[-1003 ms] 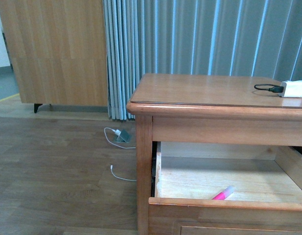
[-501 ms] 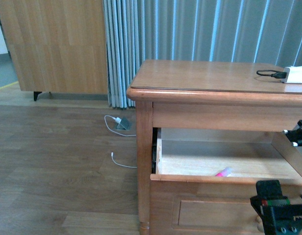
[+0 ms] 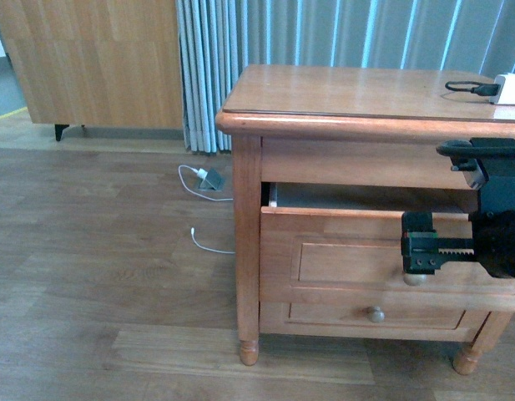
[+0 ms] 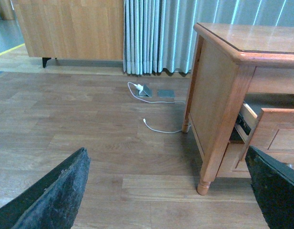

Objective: Place pink marker in drawer with both arms

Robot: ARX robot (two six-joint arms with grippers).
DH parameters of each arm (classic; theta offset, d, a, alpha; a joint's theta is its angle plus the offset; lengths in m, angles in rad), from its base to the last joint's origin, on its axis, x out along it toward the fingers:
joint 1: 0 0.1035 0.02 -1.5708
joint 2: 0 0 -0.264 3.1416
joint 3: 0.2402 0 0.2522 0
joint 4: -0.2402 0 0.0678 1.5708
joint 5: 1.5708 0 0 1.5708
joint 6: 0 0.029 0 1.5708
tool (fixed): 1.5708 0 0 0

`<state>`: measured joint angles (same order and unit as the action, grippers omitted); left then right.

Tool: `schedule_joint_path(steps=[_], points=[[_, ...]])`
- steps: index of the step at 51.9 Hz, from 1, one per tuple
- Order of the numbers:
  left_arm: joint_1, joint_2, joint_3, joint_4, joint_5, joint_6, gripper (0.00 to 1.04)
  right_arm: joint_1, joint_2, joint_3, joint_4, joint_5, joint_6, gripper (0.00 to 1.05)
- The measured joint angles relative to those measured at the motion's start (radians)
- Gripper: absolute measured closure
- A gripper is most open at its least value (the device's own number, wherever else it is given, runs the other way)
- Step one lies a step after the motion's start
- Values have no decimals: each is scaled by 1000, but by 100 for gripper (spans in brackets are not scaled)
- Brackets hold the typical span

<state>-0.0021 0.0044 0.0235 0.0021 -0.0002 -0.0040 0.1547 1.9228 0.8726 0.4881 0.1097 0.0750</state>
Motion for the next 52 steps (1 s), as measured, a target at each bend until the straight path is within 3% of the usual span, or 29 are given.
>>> schedule_joint_path(steps=[20, 52], points=[[0, 0, 0, 0, 0, 0, 6, -2, 192, 185, 118, 64, -15, 8], [0, 0, 0, 0, 0, 0, 6, -21, 224, 193, 191, 64, -52, 8]])
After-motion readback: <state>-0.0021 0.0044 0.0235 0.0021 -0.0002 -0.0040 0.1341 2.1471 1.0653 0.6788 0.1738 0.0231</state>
